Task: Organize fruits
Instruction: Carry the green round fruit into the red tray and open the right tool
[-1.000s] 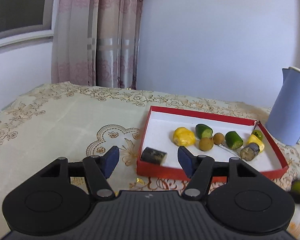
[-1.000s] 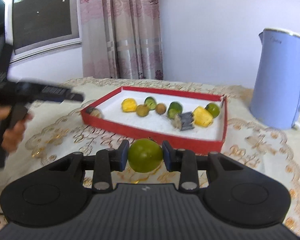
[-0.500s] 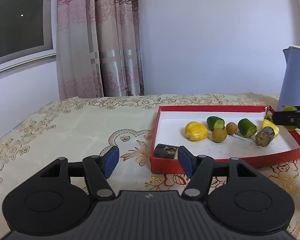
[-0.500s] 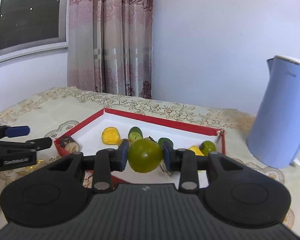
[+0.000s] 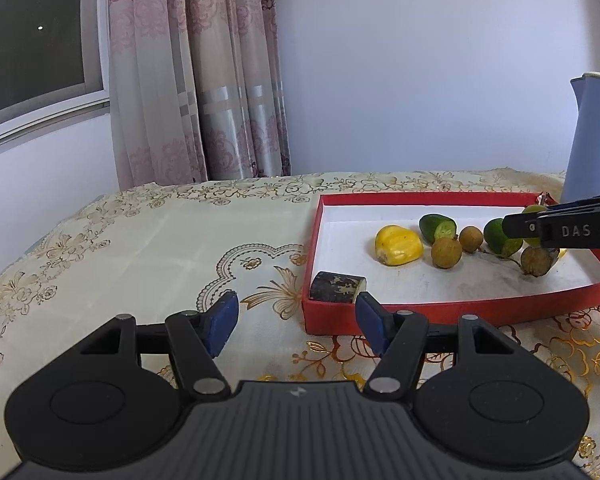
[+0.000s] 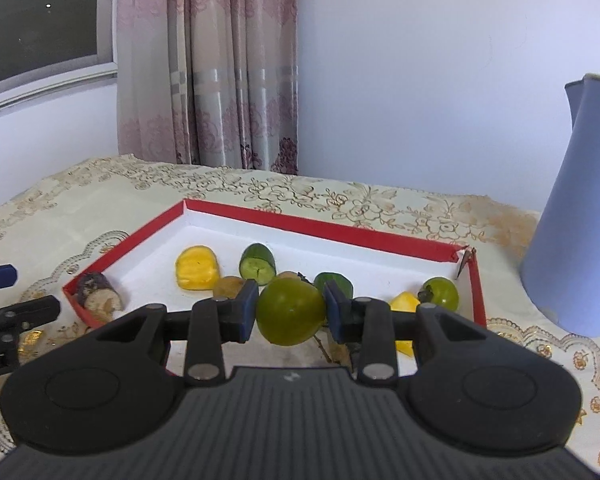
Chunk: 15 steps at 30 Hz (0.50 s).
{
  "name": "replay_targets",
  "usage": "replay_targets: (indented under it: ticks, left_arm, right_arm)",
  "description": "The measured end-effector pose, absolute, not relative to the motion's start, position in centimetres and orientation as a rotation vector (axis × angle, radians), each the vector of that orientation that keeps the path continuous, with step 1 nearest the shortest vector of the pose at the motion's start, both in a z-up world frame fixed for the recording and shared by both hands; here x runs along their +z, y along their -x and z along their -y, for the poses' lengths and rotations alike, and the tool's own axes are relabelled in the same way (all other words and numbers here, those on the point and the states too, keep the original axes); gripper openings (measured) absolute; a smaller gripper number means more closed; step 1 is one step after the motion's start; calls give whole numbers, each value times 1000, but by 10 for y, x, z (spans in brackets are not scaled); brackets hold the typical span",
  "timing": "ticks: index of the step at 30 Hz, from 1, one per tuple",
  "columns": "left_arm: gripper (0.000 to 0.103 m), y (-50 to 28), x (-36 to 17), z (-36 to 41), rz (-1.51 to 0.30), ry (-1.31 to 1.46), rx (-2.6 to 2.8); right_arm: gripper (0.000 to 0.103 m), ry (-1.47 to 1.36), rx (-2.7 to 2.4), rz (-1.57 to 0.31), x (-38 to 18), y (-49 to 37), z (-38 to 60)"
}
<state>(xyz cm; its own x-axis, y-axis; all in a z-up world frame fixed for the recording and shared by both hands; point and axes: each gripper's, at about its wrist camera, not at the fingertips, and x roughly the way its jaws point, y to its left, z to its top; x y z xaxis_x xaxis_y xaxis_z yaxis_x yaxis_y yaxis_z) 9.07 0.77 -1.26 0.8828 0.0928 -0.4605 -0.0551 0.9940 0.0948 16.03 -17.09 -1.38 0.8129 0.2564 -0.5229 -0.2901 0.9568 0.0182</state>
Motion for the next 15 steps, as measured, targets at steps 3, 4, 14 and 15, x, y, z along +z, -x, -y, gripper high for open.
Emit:
replay_targets:
  ticks: [3,4,14,15]
  left_arm:
    - [64,-91,-13,-7,-490,-80,75]
    - [64,-92,-14,-7,-492,-80,75]
    - [64,-92,-15,-8,-500,-78,71]
    - [64,-92,-14,-9,-501,-76,70]
  right_arm:
    - [33,58,279,-559,-18,-164,170]
    - [33,59,275,-562,-19,-166,170]
    - [33,52,251,-573,-26,-174,167]
    - [33,52,250,-572,-26,-174,166]
